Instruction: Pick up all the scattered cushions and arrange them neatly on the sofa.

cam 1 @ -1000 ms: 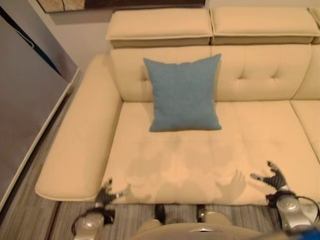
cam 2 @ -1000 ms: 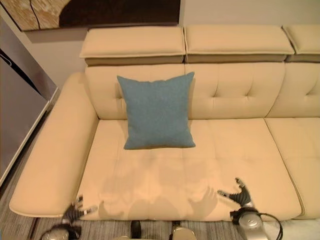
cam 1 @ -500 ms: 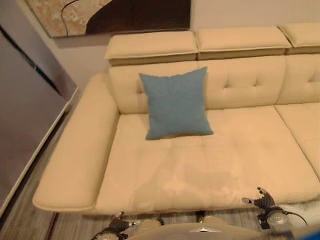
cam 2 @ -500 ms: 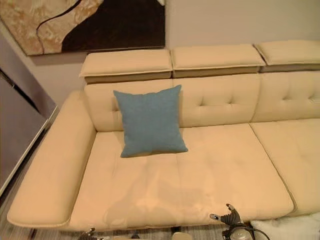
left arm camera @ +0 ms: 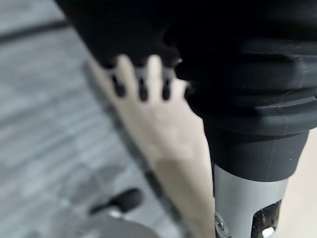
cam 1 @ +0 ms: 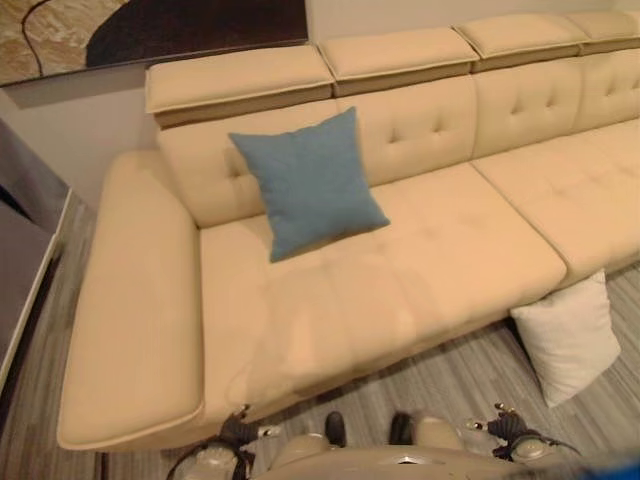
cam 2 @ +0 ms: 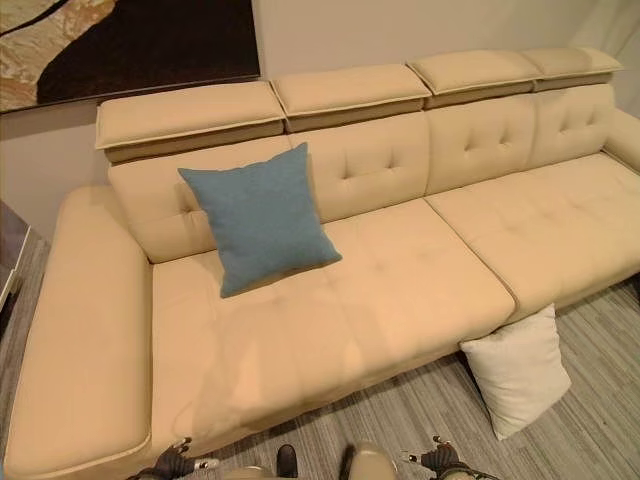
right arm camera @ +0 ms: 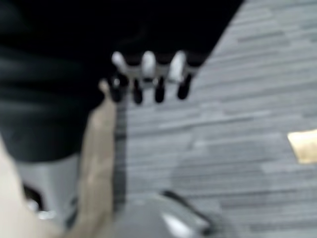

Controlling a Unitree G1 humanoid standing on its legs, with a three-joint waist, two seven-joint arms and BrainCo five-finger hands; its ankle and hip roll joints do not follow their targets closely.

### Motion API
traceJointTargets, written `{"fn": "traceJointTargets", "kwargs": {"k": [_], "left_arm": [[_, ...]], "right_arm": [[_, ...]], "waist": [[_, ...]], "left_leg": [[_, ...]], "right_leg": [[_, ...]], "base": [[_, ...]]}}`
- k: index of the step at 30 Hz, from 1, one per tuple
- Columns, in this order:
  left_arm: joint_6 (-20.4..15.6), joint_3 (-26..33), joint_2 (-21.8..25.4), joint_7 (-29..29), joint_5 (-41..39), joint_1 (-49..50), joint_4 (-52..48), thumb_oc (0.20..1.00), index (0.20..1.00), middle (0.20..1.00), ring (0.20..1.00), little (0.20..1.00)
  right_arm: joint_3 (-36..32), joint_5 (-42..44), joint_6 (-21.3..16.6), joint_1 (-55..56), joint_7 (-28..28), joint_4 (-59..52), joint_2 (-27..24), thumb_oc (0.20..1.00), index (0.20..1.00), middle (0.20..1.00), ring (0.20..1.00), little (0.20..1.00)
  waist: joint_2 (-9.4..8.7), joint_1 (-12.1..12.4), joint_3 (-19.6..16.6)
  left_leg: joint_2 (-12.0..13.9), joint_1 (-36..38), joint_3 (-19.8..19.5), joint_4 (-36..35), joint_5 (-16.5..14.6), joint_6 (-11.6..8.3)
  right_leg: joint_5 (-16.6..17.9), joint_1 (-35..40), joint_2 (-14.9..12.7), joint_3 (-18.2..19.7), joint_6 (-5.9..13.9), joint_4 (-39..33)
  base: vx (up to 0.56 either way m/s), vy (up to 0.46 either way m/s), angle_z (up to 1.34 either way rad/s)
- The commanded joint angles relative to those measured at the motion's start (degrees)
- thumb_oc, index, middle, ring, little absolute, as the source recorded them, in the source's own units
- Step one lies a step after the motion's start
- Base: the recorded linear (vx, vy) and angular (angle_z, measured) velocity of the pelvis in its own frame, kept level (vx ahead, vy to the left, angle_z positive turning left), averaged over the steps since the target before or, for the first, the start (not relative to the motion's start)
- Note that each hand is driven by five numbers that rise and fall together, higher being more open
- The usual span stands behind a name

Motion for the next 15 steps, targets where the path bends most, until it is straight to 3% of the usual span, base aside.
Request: {"fn": "traceJointTargets", "kwargs": {"k": [1, 2, 4, 8, 10, 12, 15], "left_arm": [[-0.6, 1.7, -0.1, 0.1, 0.7, -2.8, -0.5, 1.000, 1.000, 1.000, 1.000, 1.000], [-0.7, 1.5, -0.2, 0.2, 1.0, -3.0, -0.4, 1.000, 1.000, 1.000, 1.000, 1.000], [-0.7, 1.5, -0.4, 0.2, 0.9, -3.2, -0.4, 1.000, 1.000, 1.000, 1.000, 1.000], [-0.5, -0.2, -1.1, 0.3, 1.0, -5.7, -0.3, 1.000, 1.000, 1.000, 1.000, 1.000], [-0.5, -1.2, -1.6, 0.3, 0.9, -6.7, -0.4, 1.000, 1.000, 1.000, 1.000, 1.000], [-0.5, -1.7, -2.2, 0.1, 0.4, -7.1, -0.4, 1.000, 1.000, 1.000, 1.000, 1.000], [-0.5, -1.8, -3.3, -0.3, -0.7, -7.1, -0.6, 1.000, 1.000, 1.000, 1.000, 1.000]], "right_arm": [[0.4, -0.1, -0.1, 0.3, -1.2, -1.4, -2.5, 1.000, 1.000, 1.000, 1.000, 1.000], [0.8, 0.5, -0.3, 0.0, -1.4, -2.0, -2.2, 1.000, 1.000, 1.000, 1.000, 1.000], [0.8, 0.9, -0.3, 0.0, -1.5, -2.2, -2.1, 1.000, 1.000, 1.000, 1.000, 1.000], [0.5, 3.4, -0.8, -0.4, -2.3, -3.1, -2.2, 1.000, 1.000, 1.000, 1.000, 1.000], [0.6, 4.1, -1.0, -0.7, -2.7, -3.5, -2.3, 1.000, 1.000, 1.000, 1.000, 1.000], [0.8, 4.1, -0.9, -0.7, -2.7, -3.3, -2.4, 1.000, 1.000, 1.000, 1.000, 1.000], [0.6, 4.2, -0.5, -0.8, -2.3, -1.9, -2.6, 1.000, 1.000, 1.000, 1.000, 1.000]], "waist": [[-1.92, 4.0, 0.7], [-2.98, 3.8, -0.1], [-3.11, 3.7, -0.2], [-3.21, 1.6, 1.6], [-3.18, 1.2, 2.9], [-3.27, 1.0, 3.5], [-2.96, 1.0, 2.7]], "left_leg": [[0.0, 1.1, -3.4, 1.9, -2.1, -4.74], [0.4, 0.2, -2.4, 1.7, -1.3, -5.54], [0.9, -0.7, -2.1, 2.4, -1.0, -5.90], [3.0, -5.2, -1.9, 6.6, 1.1, -8.22], [2.4, -6.0, -5.3, 8.4, 0.5, -8.73], [0.0, -4.8, -10.4, 9.9, -1.9, -8.52], [-3.4, -1.1, -17.7, 12.3, -5.2, -7.75]], "right_leg": [[8.1, 11.2, -2.8, -6.3, 0.75, -16.4], [6.7, 12.5, -1.1, -5.0, 1.13, -21.0], [6.6, 12.2, -0.2, -4.1, 1.03, -22.4], [6.9, 11.4, 2.0, -2.5, -0.23, -25.4], [7.5, 10.5, 2.2, -1.7, -0.82, -25.2], [8.7, 9.4, 2.5, 0.1, -1.03, -25.0], [11.3, 7.1, 3.6, 5.5, -0.78, -25.2]], "base": [[-0.34, -0.287, -1.04], [-0.12, -0.192, -1.37], [-0.11, -0.145, -1.15], [-0.21, -0.121, -0.21], [-0.19, -0.018, -0.38], [-0.19, 0.004, -0.45], [-0.15, 0.088, -0.74]]}}
